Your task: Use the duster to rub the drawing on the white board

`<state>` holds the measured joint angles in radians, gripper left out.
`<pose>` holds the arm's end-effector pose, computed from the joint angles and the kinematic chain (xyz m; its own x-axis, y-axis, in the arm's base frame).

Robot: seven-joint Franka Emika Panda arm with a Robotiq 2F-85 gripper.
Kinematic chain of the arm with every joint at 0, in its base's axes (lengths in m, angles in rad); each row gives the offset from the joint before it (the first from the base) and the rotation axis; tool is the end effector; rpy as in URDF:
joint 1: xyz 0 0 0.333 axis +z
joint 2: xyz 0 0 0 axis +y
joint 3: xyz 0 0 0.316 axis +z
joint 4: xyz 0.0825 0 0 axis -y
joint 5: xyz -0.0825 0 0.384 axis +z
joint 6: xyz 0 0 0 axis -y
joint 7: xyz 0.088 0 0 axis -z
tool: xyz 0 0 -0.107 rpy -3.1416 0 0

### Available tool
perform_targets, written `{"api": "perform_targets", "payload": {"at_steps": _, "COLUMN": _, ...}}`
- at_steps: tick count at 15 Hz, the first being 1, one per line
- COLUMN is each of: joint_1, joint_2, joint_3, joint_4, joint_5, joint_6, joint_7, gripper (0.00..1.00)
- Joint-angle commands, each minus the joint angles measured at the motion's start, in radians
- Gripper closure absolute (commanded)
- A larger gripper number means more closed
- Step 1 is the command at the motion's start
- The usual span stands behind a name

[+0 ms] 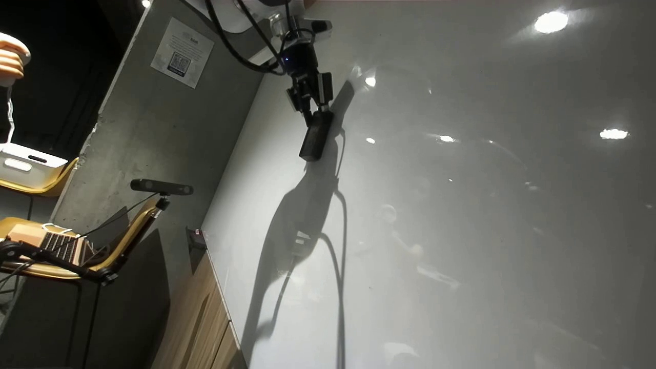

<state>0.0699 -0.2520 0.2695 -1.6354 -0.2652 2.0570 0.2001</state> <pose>0.4697 0.1782 0.7809 0.7328 0.2212 0.6435 0.1203 -0.9729 0.1975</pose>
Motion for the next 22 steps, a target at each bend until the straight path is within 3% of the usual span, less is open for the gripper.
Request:
{"api": "perform_targets", "payload": {"at_steps": 1, "joint_1": -0.005, "joint_2": 0.113, "joint_3": -0.012, "joint_4": 0.163, "joint_5": -0.063, "joint_6": 0.037, "joint_7": -0.018, "gripper": 0.71}}
{"api": "perform_targets", "payload": {"at_steps": 9, "joint_1": -0.005, "joint_2": 0.156, "joint_3": -0.029, "joint_4": 0.284, "joint_5": -0.097, "joint_6": -0.010, "joint_7": -0.042, "gripper": 0.71}}
{"api": "perform_targets", "payload": {"at_steps": 13, "joint_1": -0.006, "joint_2": 0.131, "joint_3": -0.048, "joint_4": 0.186, "joint_5": -0.084, "joint_6": 0.040, "joint_7": -0.040, "gripper": 0.71}}
{"api": "perform_targets", "payload": {"at_steps": 14, "joint_1": -0.012, "joint_2": 0.145, "joint_3": -0.063, "joint_4": 0.257, "joint_5": -0.065, "joint_6": -0.015, "joint_7": -0.080, "gripper": 0.71}}
{"api": "perform_targets", "payload": {"at_steps": 22, "joint_1": -0.017, "joint_2": 0.083, "joint_3": -0.124, "joint_4": 0.058, "joint_5": -0.022, "joint_6": 0.047, "joint_7": -0.120, "gripper": 0.71}}
